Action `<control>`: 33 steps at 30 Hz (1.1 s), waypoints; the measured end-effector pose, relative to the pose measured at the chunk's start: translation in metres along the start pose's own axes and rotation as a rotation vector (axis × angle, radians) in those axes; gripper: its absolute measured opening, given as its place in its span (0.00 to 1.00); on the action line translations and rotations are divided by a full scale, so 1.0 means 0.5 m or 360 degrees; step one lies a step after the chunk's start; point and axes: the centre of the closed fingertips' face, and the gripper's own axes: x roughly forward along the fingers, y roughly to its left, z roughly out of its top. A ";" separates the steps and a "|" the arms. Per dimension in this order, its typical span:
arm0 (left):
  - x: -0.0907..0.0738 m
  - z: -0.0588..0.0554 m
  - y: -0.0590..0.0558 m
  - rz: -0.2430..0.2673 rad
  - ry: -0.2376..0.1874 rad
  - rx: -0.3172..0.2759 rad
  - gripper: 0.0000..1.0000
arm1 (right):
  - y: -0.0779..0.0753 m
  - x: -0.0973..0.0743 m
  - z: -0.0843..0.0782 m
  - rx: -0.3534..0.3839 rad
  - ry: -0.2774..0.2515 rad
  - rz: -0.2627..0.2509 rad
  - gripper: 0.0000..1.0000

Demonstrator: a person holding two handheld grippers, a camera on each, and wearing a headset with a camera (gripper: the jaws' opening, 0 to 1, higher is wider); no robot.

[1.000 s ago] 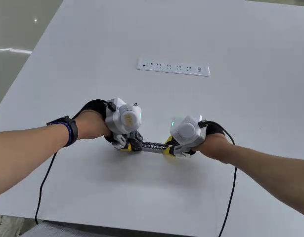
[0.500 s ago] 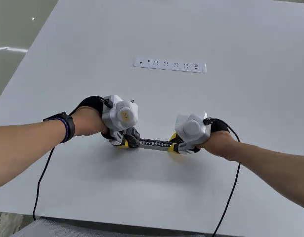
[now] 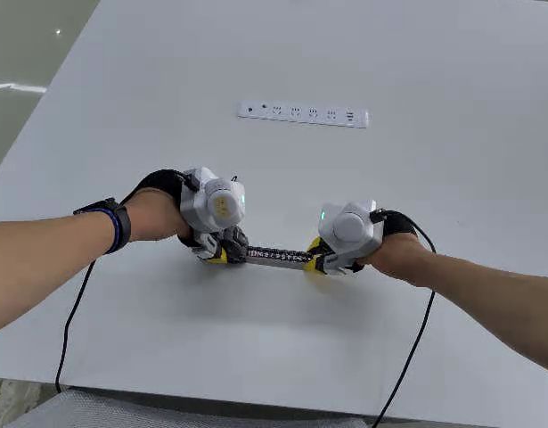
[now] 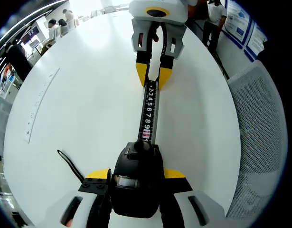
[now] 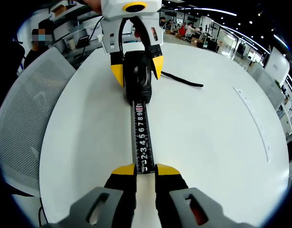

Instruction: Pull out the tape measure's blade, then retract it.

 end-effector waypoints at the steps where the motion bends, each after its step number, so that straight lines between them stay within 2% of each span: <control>1: 0.000 0.000 0.000 0.0002 0.0001 0.0001 0.36 | 0.000 -0.001 -0.002 0.0002 0.0001 -0.0001 0.13; 33: -0.007 0.007 -0.009 0.0015 0.0024 -0.0007 0.36 | -0.008 -0.053 -0.082 0.0050 0.0031 -0.0043 0.13</control>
